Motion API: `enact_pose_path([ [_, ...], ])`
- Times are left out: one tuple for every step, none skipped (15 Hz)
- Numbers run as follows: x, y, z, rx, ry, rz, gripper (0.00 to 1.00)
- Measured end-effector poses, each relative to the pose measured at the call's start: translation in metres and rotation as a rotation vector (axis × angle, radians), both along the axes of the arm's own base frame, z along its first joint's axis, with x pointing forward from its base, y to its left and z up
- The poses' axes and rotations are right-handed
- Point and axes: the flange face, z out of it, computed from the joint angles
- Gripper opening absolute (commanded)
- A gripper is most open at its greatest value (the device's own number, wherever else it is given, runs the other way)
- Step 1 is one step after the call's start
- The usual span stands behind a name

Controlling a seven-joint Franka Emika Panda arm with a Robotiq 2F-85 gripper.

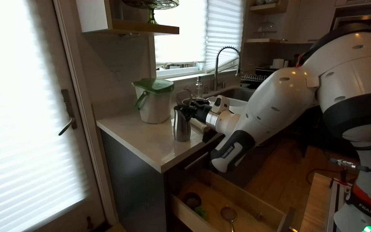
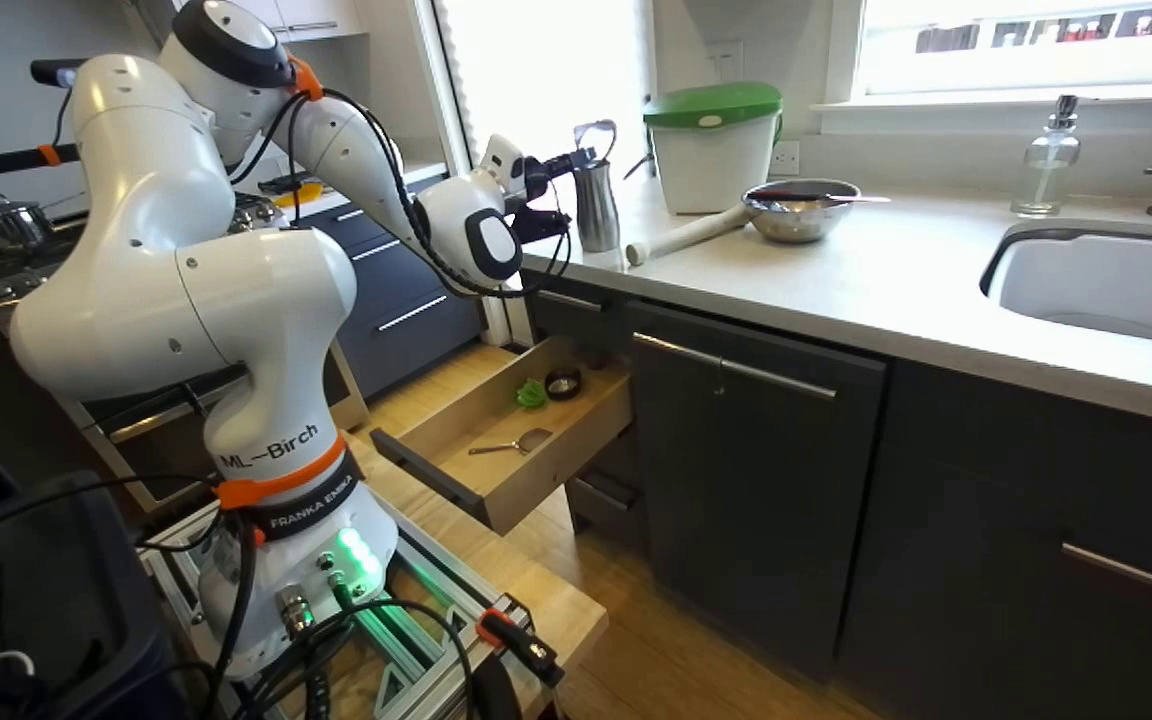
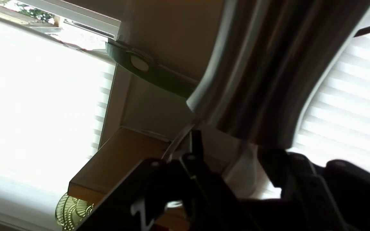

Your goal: Take the strainer out of the drawer and put it in the silver cup

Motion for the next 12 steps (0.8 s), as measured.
enact_pose_path([
  [-0.002, 0.0, 0.0, 0.005, -0.008, 0.001, 0.89],
  [-0.004, 0.0, 0.001, 0.009, -0.017, 0.004, 0.96],
  [-0.005, 0.002, 0.002, 0.014, -0.026, 0.009, 1.0],
  [-0.007, 0.004, 0.005, 0.02, -0.038, 0.018, 1.0],
  [-0.009, 0.008, 0.009, 0.025, -0.053, 0.029, 1.0],
  [-0.011, 0.014, 0.014, 0.028, -0.071, 0.043, 1.0],
  [-0.013, 0.019, 0.021, 0.031, -0.092, 0.056, 1.0],
  [-0.016, 0.024, 0.029, 0.033, -0.118, 0.065, 1.0],
  [-0.019, 0.029, 0.039, 0.036, -0.148, 0.072, 1.0],
  [-0.023, 0.032, 0.05, 0.037, -0.184, 0.072, 1.0],
  [-0.028, 0.034, 0.065, 0.035, -0.228, 0.069, 1.0],
  [-0.034, 0.036, 0.083, 0.029, -0.282, 0.066, 1.0],
])
